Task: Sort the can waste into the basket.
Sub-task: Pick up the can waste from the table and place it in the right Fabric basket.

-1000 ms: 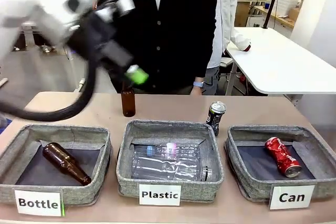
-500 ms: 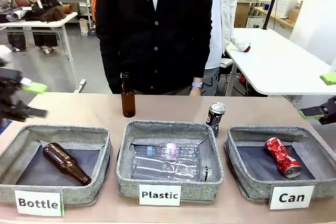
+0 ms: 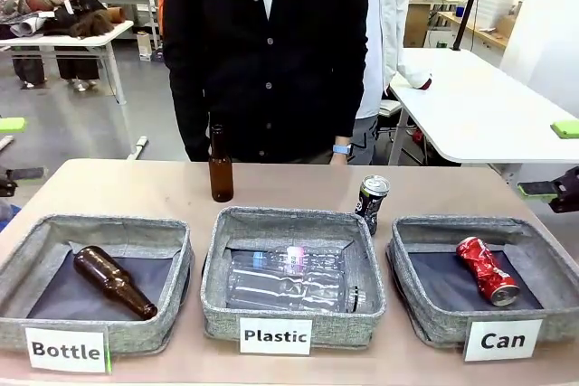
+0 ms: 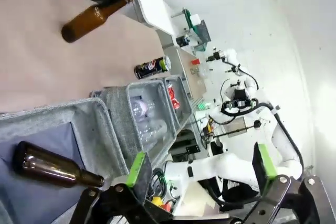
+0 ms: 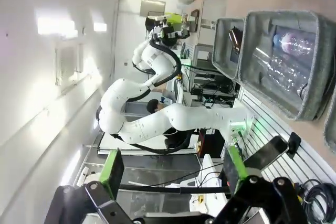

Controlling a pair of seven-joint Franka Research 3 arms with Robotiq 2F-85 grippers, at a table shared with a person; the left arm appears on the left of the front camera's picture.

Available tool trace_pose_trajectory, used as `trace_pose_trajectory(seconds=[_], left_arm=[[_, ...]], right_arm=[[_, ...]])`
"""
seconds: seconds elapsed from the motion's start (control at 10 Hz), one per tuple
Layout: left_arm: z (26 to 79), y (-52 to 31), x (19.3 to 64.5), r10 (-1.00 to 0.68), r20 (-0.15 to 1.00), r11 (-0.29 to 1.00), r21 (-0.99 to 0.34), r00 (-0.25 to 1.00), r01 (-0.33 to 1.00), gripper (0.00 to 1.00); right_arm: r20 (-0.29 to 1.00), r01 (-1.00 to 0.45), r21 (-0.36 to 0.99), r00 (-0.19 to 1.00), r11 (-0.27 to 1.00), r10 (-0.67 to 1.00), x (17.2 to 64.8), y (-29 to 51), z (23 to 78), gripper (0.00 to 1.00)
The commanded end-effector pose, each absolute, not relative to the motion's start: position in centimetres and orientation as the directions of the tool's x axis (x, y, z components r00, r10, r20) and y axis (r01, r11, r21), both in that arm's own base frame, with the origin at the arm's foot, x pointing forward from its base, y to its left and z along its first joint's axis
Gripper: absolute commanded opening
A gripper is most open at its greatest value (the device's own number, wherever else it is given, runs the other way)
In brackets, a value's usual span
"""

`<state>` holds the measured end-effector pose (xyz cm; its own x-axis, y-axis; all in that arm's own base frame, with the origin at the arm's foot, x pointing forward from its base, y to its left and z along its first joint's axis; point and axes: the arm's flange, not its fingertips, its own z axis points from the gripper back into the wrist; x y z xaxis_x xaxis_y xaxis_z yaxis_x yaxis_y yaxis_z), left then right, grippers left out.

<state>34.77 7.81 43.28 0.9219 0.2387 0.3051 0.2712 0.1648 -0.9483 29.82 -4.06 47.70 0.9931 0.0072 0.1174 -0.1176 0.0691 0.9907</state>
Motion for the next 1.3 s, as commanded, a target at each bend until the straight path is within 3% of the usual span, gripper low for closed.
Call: trace_pose_trajectory(seconds=[0.0, 0.8, 0.9, 1.1, 1.2], left_arm=[[44.1, 7.5, 34.2, 0.204, 0.301, 0.182, -0.947, 0.931, 0.266, 1.0], [44.1, 7.5, 34.2, 0.204, 0.301, 0.182, -0.947, 0.931, 0.266, 1.0], [44.1, 7.5, 34.2, 0.204, 0.301, 0.182, -0.947, 0.931, 0.266, 1.0], [44.1, 7.5, 34.2, 0.204, 0.301, 0.182, -0.947, 0.931, 0.266, 1.0], [44.1, 7.5, 34.2, 0.204, 0.301, 0.182, -0.947, 0.931, 0.266, 1.0]], right_arm=[[0.129, -0.13, 0.99, 0.991, 0.055, 0.03, 29.8, -3.4, 48.0, 1.0], [0.117, -0.118, 0.991, 0.993, 0.065, 0.026, 29.7, -3.6, 47.8, 1.0], [0.217, -0.238, 0.941, 0.97, 0.243, 0.109, 31.1, -3.4, 48.0, 1.0], [0.515, -0.628, 0.596, 0.777, 0.5, 0.362, 37.3, -2.6, 46.5, 1.0], [0.569, -0.685, 0.376, 0.702, 0.624, 0.427, 39.1, -3.2, 45.8, 1.0]])
